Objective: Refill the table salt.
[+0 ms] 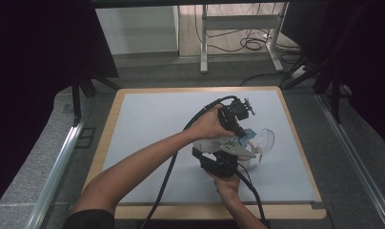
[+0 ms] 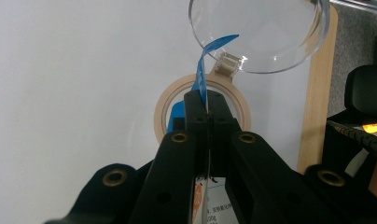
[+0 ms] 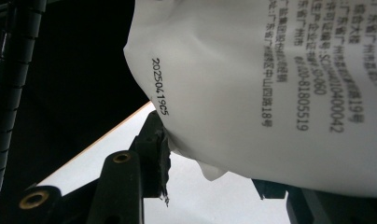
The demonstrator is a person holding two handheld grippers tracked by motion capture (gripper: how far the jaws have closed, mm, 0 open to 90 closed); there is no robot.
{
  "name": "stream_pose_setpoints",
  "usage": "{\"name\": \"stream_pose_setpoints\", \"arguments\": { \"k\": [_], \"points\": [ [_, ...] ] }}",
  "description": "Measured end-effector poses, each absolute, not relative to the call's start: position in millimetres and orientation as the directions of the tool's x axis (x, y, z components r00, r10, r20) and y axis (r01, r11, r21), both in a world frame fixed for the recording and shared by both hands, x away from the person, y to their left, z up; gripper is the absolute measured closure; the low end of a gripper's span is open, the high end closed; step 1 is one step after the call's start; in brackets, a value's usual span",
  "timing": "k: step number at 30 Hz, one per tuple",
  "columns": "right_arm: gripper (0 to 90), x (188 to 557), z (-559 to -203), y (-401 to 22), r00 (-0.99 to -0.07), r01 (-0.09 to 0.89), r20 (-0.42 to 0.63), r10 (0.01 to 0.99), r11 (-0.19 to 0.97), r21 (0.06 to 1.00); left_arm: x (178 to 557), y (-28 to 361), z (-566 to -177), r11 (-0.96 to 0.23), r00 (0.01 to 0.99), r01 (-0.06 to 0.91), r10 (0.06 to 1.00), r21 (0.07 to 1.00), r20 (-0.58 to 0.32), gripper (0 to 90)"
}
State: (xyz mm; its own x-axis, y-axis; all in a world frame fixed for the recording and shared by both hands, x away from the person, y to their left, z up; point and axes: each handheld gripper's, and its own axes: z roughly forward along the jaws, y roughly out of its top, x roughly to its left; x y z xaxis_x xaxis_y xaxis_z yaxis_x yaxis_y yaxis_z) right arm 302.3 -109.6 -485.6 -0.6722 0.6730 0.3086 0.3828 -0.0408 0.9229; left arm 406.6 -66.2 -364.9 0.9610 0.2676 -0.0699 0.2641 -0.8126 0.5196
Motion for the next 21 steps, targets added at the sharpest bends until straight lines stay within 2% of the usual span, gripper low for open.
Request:
{"name": "stream_pose_setpoints", "arguments": {
  "k": [21],
  "points": [
    [55.3,302.2,-484.0,-109.2,-0.661,0.381,0.322,0.678,-0.067,0.922,404.9,-68.9,-363.3,-0.816,0.962,0.261,0.265,0.515,-0.068,90.0]
  ]
}}
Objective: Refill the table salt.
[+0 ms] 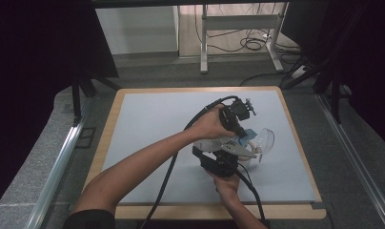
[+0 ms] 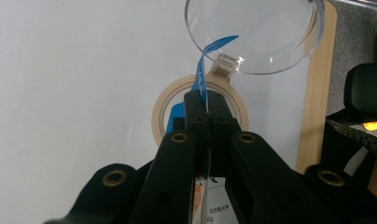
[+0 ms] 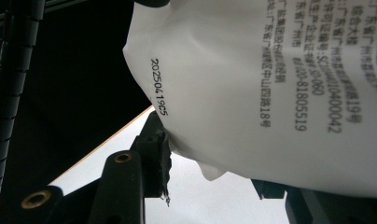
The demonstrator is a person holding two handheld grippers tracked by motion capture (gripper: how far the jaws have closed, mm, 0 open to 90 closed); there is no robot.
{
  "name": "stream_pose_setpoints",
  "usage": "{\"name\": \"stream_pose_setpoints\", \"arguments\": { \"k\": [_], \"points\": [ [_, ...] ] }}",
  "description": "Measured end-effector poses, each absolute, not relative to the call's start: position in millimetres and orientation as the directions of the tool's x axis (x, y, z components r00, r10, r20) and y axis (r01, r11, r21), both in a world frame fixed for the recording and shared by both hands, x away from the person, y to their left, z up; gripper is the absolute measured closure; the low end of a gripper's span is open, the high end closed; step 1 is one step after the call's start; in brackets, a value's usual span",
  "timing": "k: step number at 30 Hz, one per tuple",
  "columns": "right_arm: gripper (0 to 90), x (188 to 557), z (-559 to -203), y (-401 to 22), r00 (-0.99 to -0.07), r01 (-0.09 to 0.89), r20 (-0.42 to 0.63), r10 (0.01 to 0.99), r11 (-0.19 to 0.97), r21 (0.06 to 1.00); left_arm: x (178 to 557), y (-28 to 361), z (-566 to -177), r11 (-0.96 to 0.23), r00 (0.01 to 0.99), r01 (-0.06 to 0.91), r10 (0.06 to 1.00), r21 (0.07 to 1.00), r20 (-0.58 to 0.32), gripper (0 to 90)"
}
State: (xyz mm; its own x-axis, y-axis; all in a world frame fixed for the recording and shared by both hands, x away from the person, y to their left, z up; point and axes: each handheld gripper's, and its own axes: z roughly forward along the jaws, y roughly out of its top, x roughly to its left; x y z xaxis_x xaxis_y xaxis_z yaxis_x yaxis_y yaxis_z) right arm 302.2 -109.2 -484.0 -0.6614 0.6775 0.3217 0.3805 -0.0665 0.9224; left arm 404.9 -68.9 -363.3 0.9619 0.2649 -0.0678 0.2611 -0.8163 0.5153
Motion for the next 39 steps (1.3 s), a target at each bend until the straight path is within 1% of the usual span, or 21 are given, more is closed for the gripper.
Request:
{"name": "stream_pose_setpoints", "arguments": {
  "k": [39],
  "points": [
    [55.7,303.5,-481.8,-110.1,-0.657,0.374,0.322,0.681,-0.076,0.924,405.0,-70.4,-362.2,-0.814,0.962,0.262,0.266,0.518,-0.069,90.0]
  ]
}}
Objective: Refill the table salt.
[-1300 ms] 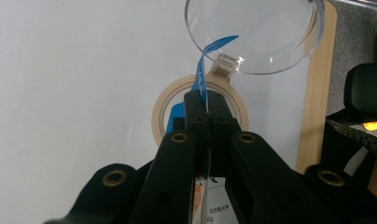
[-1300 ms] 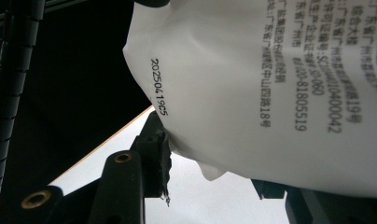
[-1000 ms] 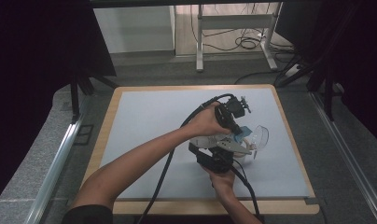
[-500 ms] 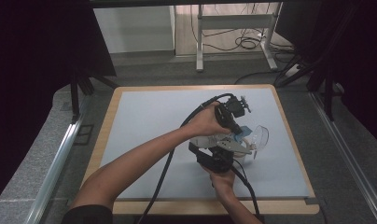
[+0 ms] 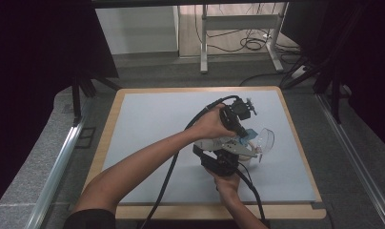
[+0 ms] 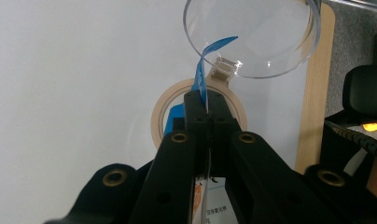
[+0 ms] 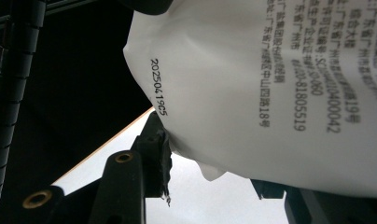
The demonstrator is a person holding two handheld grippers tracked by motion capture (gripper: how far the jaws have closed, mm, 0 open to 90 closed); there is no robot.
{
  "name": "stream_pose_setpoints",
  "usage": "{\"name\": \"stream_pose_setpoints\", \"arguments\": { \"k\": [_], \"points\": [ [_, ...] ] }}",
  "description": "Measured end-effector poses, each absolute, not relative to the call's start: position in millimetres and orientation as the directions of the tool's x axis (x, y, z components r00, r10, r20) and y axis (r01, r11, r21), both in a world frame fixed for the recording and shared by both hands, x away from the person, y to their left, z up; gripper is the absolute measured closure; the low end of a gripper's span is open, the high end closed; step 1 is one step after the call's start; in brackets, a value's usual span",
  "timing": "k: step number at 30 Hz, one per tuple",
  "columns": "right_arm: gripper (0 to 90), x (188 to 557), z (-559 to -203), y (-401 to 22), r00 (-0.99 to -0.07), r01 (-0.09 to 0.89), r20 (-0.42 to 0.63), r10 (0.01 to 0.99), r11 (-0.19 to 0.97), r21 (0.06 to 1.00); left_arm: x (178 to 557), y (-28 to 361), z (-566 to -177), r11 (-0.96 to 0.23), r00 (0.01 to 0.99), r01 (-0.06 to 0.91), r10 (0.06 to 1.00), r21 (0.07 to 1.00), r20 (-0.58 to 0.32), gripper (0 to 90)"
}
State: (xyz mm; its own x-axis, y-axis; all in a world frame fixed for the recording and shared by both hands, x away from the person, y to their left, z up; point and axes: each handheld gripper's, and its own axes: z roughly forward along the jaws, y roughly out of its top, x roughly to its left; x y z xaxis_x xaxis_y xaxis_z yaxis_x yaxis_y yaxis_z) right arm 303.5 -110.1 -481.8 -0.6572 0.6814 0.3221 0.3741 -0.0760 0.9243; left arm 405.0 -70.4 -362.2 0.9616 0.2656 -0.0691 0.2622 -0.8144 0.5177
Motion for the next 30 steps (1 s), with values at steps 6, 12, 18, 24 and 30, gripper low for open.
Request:
{"name": "stream_pose_setpoints", "arguments": {
  "k": [6,12,18,24,30],
  "points": [
    [55.7,303.4,-481.3,-109.4,-0.654,0.375,0.328,0.681,-0.084,0.923,404.8,-70.5,-362.0,-0.815,0.962,0.262,0.265,0.517,-0.069,90.0],
    [55.8,304.3,-481.2,-108.8,-0.648,0.377,0.334,0.685,-0.092,0.921,405.7,-71.3,-361.9,-0.817,0.963,0.259,0.262,0.516,-0.069,90.0],
    [56.0,304.4,-479.3,-109.4,-0.642,0.369,0.331,0.691,-0.100,0.924,405.1,-72.8,-358.9,-0.817,0.964,0.256,0.259,0.517,-0.067,90.0],
    [56.1,305.1,-477.4,-109.5,-0.639,0.370,0.331,0.694,-0.101,0.924,405.4,-73.1,-358.6,-0.816,0.964,0.255,0.258,0.519,-0.068,90.0],
    [56.1,305.5,-478.2,-109.4,-0.637,0.368,0.327,0.698,-0.097,0.925,405.8,-72.8,-359.2,-0.815,0.964,0.256,0.258,0.520,-0.070,90.0]
  ]
}}
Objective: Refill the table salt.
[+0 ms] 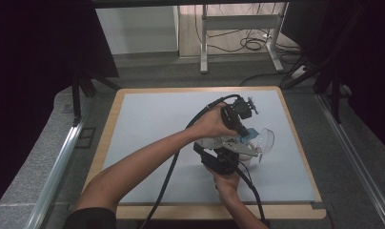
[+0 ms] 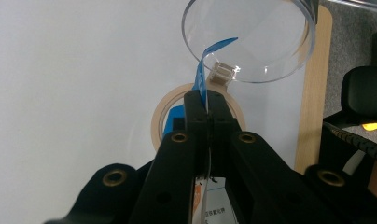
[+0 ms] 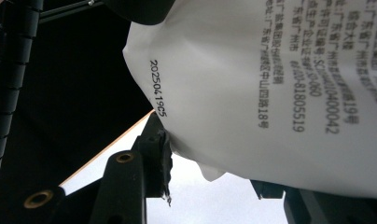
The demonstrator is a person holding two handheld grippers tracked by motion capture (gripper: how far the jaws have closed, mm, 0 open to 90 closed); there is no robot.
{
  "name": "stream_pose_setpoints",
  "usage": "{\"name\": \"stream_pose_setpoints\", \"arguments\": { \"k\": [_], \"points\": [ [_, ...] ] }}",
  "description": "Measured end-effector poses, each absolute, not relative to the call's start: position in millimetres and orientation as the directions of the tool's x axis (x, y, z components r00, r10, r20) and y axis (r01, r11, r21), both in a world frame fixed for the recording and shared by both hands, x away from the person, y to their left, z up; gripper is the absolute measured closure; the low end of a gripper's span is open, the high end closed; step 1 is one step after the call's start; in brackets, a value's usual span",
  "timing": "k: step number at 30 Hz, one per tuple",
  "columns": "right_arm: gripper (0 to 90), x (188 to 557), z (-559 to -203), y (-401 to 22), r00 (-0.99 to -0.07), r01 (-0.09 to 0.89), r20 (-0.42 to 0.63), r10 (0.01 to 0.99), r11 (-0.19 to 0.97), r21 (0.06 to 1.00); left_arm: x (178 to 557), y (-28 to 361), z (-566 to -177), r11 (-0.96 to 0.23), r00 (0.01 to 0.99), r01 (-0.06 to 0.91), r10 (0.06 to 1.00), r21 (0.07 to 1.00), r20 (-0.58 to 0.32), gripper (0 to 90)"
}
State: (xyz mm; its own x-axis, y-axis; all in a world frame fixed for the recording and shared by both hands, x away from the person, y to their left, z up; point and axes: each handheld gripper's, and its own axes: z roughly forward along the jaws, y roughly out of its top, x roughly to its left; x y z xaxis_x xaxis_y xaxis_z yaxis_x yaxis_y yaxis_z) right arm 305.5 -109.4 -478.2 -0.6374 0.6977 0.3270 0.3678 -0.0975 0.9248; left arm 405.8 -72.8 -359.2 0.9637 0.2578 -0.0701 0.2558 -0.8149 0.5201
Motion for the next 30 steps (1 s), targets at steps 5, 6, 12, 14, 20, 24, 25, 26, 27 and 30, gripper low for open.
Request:
{"name": "stream_pose_setpoints", "arguments": {
  "k": [5,6,12,14,20,24,25,26,27,30],
  "points": [
    [56.1,305.2,-479.0,-108.8,-0.638,0.367,0.321,0.700,-0.089,0.926,406.6,-71.6,-360.8,-0.815,0.964,0.256,0.256,0.519,-0.074,90.0],
    [56.1,305.3,-479.3,-108.6,-0.639,0.369,0.321,0.699,-0.088,0.925,406.7,-71.3,-361.3,-0.815,0.964,0.257,0.256,0.520,-0.074,90.0],
    [56.2,305.6,-480.8,-106.9,-0.635,0.370,0.323,0.702,-0.091,0.925,407.7,-70.4,-362.5,-0.816,0.964,0.255,0.255,0.519,-0.074,90.0],
    [56.2,305.6,-481.0,-106.0,-0.631,0.367,0.326,0.704,-0.099,0.925,407.8,-70.7,-362.4,-0.817,0.965,0.254,0.253,0.517,-0.073,90.0],
    [56.2,305.9,-482.5,-105.3,-0.621,0.369,0.334,0.709,-0.112,0.923,409.1,-71.1,-364.1,-0.813,0.963,0.261,0.258,0.520,-0.079,90.0],
    [56.2,306.5,-483.3,-106.6,-0.622,0.371,0.333,0.709,-0.108,0.922,409.2,-71.8,-364.5,-0.813,0.963,0.262,0.259,0.519,-0.080,90.0],
    [56.2,306.4,-483.3,-106.8,-0.622,0.370,0.333,0.709,-0.108,0.923,409.0,-72.2,-364.4,-0.813,0.963,0.261,0.258,0.521,-0.080,90.0],
    [56.2,306.3,-483.2,-107.2,-0.622,0.370,0.331,0.709,-0.107,0.923,408.9,-72.3,-364.4,-0.813,0.963,0.261,0.258,0.520,-0.080,90.0],
    [56.2,306.2,-483.2,-107.3,-0.622,0.369,0.331,0.709,-0.107,0.923,408.9,-72.4,-364.3,-0.813,0.963,0.260,0.257,0.520,-0.080,90.0],
    [56.2,306.1,-483.1,-107.4,-0.622,0.369,0.331,0.709,-0.108,0.923,408.7,-72.0,-364.0,-0.812,0.963,0.262,0.258,0.521,-0.081,90.0]
  ]
}}
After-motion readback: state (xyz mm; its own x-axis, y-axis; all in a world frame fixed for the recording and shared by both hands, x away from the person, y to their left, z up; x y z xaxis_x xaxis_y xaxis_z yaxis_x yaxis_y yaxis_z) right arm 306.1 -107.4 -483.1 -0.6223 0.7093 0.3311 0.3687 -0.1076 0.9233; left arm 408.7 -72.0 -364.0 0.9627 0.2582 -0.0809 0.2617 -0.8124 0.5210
